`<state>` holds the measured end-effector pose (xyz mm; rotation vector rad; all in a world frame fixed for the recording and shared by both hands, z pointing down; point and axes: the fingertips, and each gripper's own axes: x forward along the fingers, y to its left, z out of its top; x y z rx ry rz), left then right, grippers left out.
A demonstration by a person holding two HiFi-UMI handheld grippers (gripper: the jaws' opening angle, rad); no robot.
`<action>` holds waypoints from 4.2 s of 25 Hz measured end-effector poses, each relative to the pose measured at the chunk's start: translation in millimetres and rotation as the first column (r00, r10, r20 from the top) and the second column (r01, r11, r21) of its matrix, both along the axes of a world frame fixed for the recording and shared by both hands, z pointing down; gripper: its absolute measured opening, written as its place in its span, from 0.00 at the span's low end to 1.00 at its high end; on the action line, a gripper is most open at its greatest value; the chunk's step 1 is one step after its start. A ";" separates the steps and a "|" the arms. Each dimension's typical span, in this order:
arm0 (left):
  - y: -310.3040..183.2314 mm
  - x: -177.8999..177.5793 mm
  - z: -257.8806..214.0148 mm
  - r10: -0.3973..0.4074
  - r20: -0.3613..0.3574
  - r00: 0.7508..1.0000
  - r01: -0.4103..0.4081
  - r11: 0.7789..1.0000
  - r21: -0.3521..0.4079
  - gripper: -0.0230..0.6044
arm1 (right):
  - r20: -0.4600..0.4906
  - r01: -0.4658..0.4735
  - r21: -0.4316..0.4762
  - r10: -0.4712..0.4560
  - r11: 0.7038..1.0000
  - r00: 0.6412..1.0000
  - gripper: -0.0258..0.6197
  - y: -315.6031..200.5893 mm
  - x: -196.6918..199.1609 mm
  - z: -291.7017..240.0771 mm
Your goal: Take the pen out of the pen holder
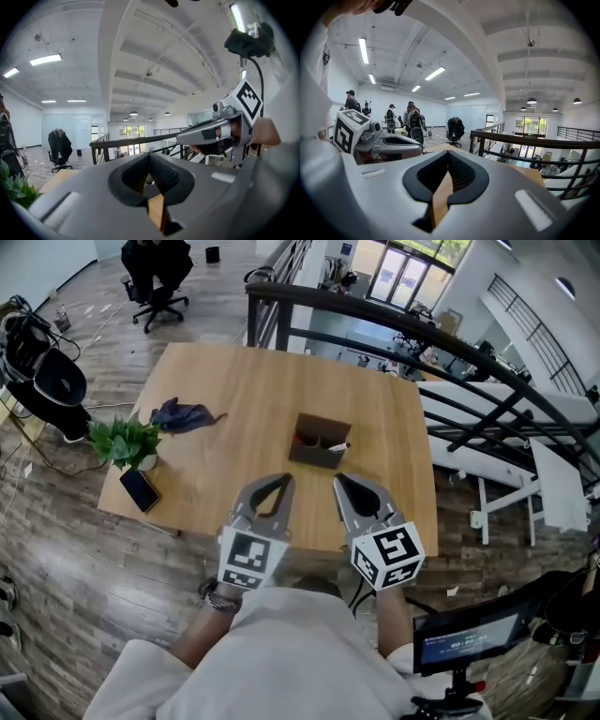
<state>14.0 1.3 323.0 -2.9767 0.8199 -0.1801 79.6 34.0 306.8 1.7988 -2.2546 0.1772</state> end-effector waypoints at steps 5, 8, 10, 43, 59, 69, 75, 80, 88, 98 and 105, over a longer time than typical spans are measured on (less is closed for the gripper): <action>-6.5 0.5 3.5 0.011 0.020 1.000 -0.011 1.000 -0.005 0.04 | -0.002 -0.025 -0.011 0.025 1.000 1.000 0.04 -4.5 7.5 4.8; -7.4 -0.9 9.4 0.005 0.034 0.999 -0.005 1.000 -0.020 0.04 | 0.004 -0.027 -0.026 0.027 0.999 1.000 0.04 -6.4 9.9 9.7; -7.6 -2.0 13.7 -0.001 0.041 0.999 0.002 1.000 -0.031 0.04 | 0.008 -0.023 -0.039 0.023 0.999 1.000 0.04 -8.8 10.7 13.2; -54.9 -7.0 62.5 -0.217 0.142 0.966 0.240 0.957 -0.166 0.04 | -0.065 0.223 -0.246 -0.246 0.943 0.967 0.09 -109.5 22.8 90.2; -65.3 -1.8 88.7 -0.249 0.193 0.949 0.291 0.928 -0.235 0.04 | -0.113 0.279 -0.340 -0.334 0.898 0.936 0.10 -137.3 24.1 128.0; -74.7 -11.9 103.3 -0.267 0.228 0.936 0.323 0.909 -0.264 0.04 | -0.130 0.308 -0.409 -0.389 0.859 0.912 0.12 -146.4 20.4 153.9; -79.7 -15.2 107.1 -0.280 0.243 0.929 0.342 0.899 -0.272 0.04 | -0.176 0.323 -0.439 -0.433 0.838 0.884 0.12 -152.4 19.2 167.0; -81.7 -14.7 109.3 -0.286 0.253 0.924 0.353 0.893 -0.281 0.04 | -0.191 0.334 -0.473 -0.466 0.815 0.864 0.13 -155.2 17.0 179.9; -85.0 -15.3 115.3 -0.285 0.261 0.922 0.358 0.883 -0.302 0.04 | -0.233 0.317 -0.515 -0.486 0.796 0.842 0.13 -161.1 21.2 197.5; -87.9 -12.5 121.9 -0.277 0.266 0.923 0.355 0.879 -0.318 0.04 | -0.306 0.311 -0.544 -0.530 0.779 0.791 0.13 -163.1 19.0 215.1; -87.7 -13.4 124.7 -0.276 0.273 0.922 0.358 0.876 -0.322 0.04 | -0.342 0.309 -0.558 -0.553 0.770 0.760 0.13 -164.8 18.1 222.1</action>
